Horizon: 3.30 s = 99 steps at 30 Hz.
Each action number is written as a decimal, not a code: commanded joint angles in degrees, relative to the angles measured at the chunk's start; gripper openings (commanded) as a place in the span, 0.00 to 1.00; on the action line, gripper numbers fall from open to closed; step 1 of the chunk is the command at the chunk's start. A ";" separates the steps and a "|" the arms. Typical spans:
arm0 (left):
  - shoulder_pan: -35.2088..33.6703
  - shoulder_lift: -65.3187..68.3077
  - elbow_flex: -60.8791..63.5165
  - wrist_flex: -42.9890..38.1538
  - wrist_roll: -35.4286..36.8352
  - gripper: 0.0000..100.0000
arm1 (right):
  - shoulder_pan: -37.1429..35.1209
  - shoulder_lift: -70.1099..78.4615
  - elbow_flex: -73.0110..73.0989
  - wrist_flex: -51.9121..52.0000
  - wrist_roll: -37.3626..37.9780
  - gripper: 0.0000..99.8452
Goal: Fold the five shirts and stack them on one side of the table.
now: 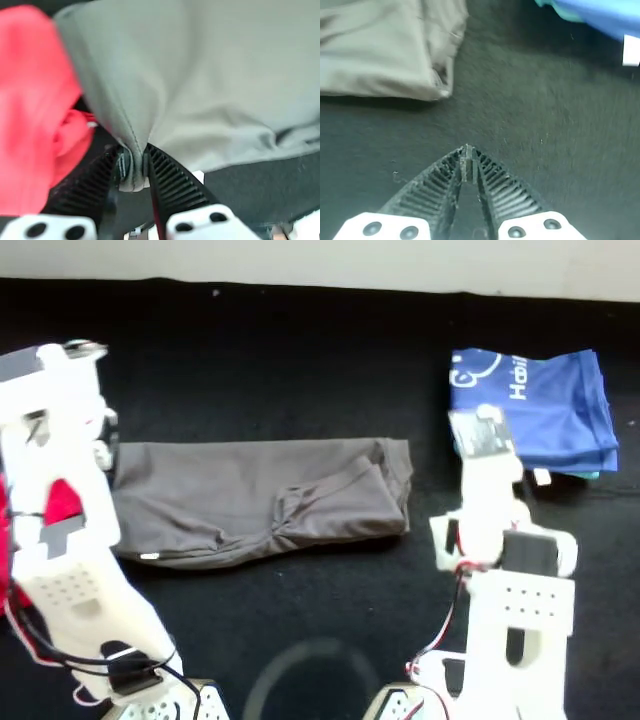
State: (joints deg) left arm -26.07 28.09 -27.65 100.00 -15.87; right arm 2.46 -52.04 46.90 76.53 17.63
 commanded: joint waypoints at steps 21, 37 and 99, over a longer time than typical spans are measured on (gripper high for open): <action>50.68 -11.47 -7.16 -7.03 9.14 0.01 | 26.42 -10.51 46.02 -33.98 4.22 0.01; 58.51 27.38 -48.31 -6.42 11.96 0.01 | 25.98 -10.51 46.37 -34.42 4.22 0.01; 51.03 22.20 -24.40 -3.25 14.59 0.01 | 25.89 -10.59 46.46 -35.21 4.22 0.01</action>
State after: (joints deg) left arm 22.37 49.98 -51.91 97.45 -3.47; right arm 28.13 -62.59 92.53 42.15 21.23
